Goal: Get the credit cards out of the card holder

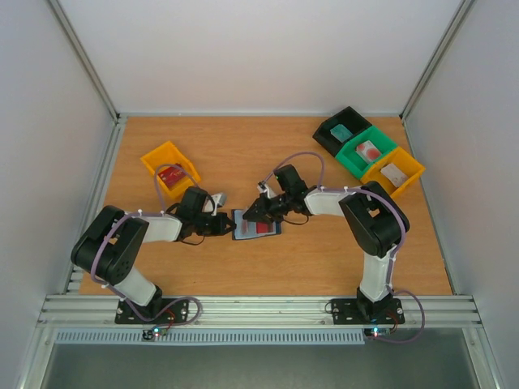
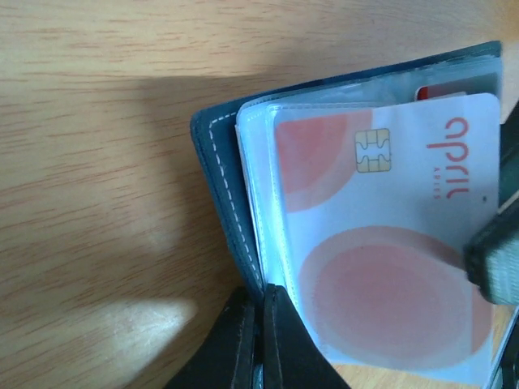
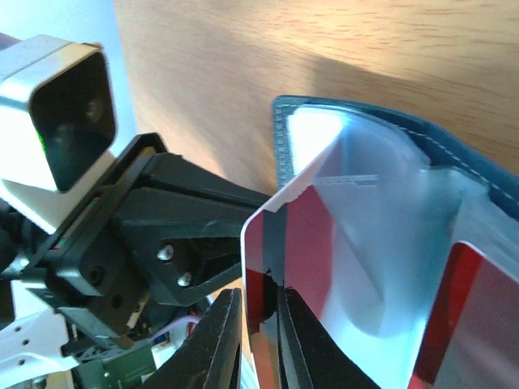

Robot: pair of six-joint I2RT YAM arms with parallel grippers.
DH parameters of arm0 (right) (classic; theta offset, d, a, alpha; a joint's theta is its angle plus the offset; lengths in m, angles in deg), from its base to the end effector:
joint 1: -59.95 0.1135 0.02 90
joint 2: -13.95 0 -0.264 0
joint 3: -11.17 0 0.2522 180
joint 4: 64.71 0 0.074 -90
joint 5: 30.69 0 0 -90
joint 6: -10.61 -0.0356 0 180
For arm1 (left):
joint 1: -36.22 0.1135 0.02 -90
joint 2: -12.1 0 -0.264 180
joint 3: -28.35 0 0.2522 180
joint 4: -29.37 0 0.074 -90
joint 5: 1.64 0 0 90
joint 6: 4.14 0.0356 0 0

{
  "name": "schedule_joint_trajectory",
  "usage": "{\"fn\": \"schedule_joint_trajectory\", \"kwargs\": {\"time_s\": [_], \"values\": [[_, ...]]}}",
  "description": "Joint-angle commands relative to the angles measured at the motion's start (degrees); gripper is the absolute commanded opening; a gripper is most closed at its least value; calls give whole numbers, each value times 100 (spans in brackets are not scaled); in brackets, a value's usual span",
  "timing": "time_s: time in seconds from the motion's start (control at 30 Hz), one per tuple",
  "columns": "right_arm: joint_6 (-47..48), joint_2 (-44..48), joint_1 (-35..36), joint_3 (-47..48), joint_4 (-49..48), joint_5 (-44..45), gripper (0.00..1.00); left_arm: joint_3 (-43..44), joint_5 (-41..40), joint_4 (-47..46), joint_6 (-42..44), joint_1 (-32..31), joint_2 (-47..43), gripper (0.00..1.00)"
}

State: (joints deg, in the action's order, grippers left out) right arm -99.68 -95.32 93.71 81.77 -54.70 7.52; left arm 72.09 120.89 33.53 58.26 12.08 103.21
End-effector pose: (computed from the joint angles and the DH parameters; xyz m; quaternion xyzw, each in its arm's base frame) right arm 0.2899 0.2274 0.1330 -0.2517 0.8179 0.5082 0.0971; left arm 0.2300 -0.1241 0.1105 0.0649 0.9088 -0.3759 0.1692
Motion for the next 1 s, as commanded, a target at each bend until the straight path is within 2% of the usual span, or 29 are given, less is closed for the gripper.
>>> {"fn": "schedule_joint_trajectory", "kwargs": {"time_s": [0.0,0.13,0.27,0.53,0.6,0.7,0.73,0.8,0.83,0.97], "values": [[430,84,68,156,749,498,14,-80,8,-274,140,-75,-46,0],[793,105,69,289,1330,661,16,-72,7,-275,140,-73,-33,0],[780,117,64,310,1230,427,3,-62,-1,-266,140,-73,-32,0],[904,408,-368,-119,1255,119,1,-62,85,-257,108,-73,-49,0],[1118,493,-434,-139,1453,95,1,-64,449,-441,110,-57,-85,0],[1485,588,-432,-62,1632,-26,1,-112,1851,-1195,246,-37,-244,0],[1571,613,-433,-52,1621,-91,1,-122,2159,-1374,268,-38,-262,5],[1731,650,-432,-50,1601,-145,1,-112,2182,-1303,257,-38,-232,41],[1811,648,-436,-39,1605,-155,1,-107,2051,-1163,247,-38,-206,48],[1879,613,-396,-24,1466,-450,1,-70,1688,-976,209,-38,-113,49]]}}
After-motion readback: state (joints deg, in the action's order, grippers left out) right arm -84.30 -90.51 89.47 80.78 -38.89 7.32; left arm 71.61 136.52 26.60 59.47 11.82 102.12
